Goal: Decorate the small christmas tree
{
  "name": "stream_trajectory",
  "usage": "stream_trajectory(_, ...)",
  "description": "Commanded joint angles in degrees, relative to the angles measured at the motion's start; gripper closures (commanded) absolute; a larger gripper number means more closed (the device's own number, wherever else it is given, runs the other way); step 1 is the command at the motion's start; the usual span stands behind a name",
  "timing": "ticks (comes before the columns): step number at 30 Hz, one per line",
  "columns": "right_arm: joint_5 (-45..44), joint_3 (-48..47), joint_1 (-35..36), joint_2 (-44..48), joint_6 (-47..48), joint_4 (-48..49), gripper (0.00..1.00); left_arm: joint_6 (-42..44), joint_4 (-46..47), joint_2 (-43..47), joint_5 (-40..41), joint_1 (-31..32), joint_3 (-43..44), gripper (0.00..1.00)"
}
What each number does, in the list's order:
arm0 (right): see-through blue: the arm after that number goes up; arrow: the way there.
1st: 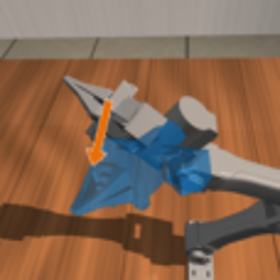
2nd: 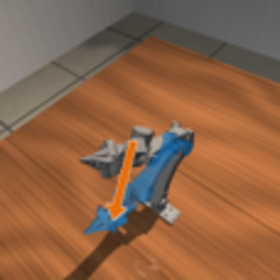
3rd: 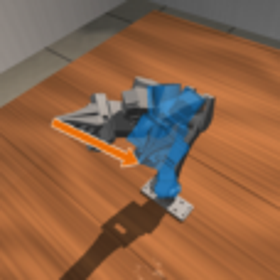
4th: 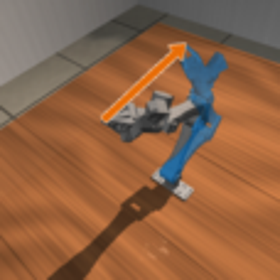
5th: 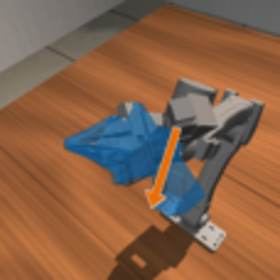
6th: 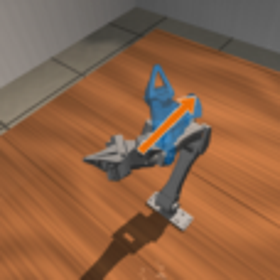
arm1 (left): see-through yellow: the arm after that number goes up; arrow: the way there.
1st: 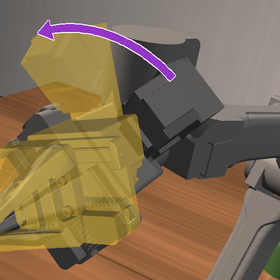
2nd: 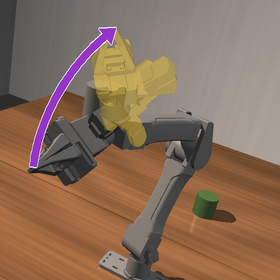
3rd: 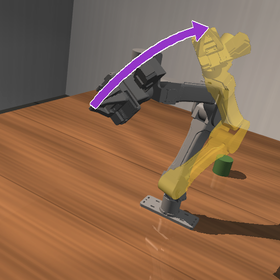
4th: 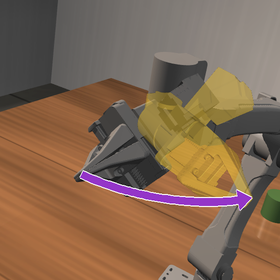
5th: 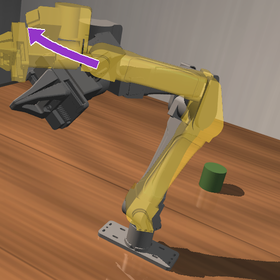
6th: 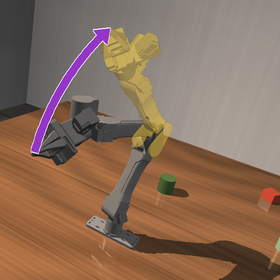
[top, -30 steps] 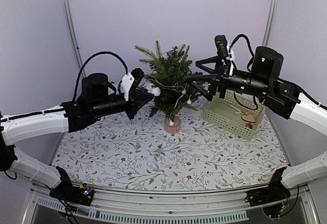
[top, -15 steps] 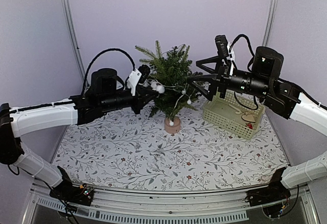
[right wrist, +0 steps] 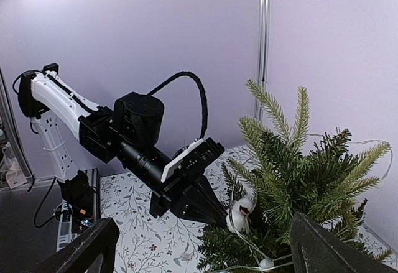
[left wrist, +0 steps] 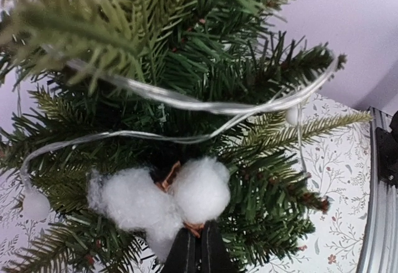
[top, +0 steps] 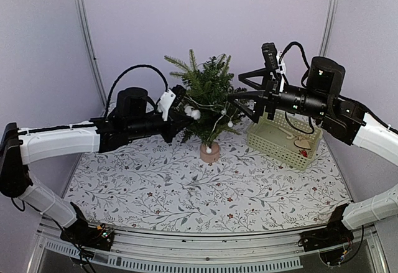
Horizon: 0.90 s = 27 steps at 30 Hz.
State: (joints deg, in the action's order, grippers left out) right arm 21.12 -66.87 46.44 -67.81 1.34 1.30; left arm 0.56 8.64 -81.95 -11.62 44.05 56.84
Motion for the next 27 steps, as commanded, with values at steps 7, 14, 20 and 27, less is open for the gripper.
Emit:
stream_trajectory(7, -0.2, 0.0, -0.3, 0.7, 0.5, 0.3, 0.01, -2.3, -1.6, -3.6, -0.4, -1.3, 4.6, 0.95)
stream_trajectory(14, 0.1, -0.2, -0.4, 0.4, 0.5, 0.4, 0.01, -2.3, -2.0, -3.7, -1.0, -1.3, 6.3, 0.77)
stream_trajectory(20, -0.6, 0.2, -0.4, 0.7, 0.6, 0.0, 0.01, -2.4, -4.5, -0.2, -0.1, -1.3, 5.0, 0.57)
stream_trajectory(27, -1.9, 1.5, -1.0, 1.6, 0.7, 0.1, 0.01, -2.5, -5.7, 7.4, 0.3, -1.3, -1.0, 0.40)
